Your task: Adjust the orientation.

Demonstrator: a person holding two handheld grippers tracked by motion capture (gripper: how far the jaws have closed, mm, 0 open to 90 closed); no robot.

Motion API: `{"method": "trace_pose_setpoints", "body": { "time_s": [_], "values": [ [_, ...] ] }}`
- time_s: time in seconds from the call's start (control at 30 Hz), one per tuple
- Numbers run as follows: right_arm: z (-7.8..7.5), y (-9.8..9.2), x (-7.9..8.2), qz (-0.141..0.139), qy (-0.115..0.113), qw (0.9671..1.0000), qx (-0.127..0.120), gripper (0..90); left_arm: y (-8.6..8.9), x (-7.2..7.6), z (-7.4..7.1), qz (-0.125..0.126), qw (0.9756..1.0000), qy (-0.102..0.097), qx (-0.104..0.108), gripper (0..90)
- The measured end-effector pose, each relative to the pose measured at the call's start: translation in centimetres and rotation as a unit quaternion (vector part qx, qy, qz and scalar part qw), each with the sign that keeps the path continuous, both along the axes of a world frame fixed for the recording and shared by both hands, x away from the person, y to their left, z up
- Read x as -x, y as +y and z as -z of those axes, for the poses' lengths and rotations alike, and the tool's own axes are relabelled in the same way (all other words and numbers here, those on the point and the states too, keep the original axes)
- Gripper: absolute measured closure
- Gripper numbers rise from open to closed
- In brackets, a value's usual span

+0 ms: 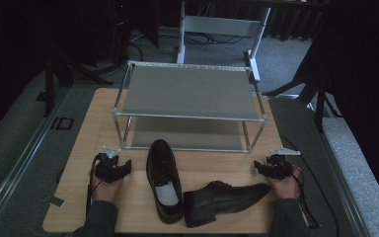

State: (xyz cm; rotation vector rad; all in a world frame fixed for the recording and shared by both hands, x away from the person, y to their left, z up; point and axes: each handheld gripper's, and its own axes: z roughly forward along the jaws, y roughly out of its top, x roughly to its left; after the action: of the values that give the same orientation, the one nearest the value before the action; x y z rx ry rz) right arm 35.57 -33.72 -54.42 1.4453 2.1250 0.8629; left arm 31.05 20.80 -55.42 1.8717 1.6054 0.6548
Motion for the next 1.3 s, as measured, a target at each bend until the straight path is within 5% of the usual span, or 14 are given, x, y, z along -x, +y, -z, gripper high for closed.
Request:
{"method": "trace_pose_setpoints", "body": {
  "time_s": [0.3, 0.5, 0.87, 1.17, 1.2, 1.3],
  "values": [
    [-4.7, -0.9, 5.5, -0.013, -0.063, 0.9978, 0.011, 40.1, -0.5, 1.2, -0.7, 0.016, 0.9997, -0.010, 0.017, 42.4],
    [-6.0, -1.1, 9.5, -0.022, -0.080, 0.9963, 0.025, 39.3, -1.6, 2.0, -1.2, 0.045, 0.9985, -0.016, 0.027, 42.7],
    [-4.6, -1.2, 14.8, -0.024, -0.063, 0.9974, 0.025, 38.6, -4.2, 3.6, -1.2, 0.116, 0.9927, -0.005, 0.030, 45.0],
    [-2.5, 0.0, 16.1, -0.041, -0.035, 0.9982, 0.027, 38.6, -5.3, 7.8, -0.9, 0.178, 0.9827, 0.009, 0.050, 48.3],
    [-2.3, 0.3, 16.1, -0.043, -0.033, 0.9983, 0.023, 38.6, -5.8, 8.7, -0.7, 0.194, 0.9799, 0.011, 0.045, 49.1],
    [-2.0, 0.7, 16.0, -0.049, -0.032, 0.9981, 0.022, 38.6, -6.0, 9.4, -0.8, 0.208, 0.9774, 0.004, 0.039, 54.0]
  ]
}}
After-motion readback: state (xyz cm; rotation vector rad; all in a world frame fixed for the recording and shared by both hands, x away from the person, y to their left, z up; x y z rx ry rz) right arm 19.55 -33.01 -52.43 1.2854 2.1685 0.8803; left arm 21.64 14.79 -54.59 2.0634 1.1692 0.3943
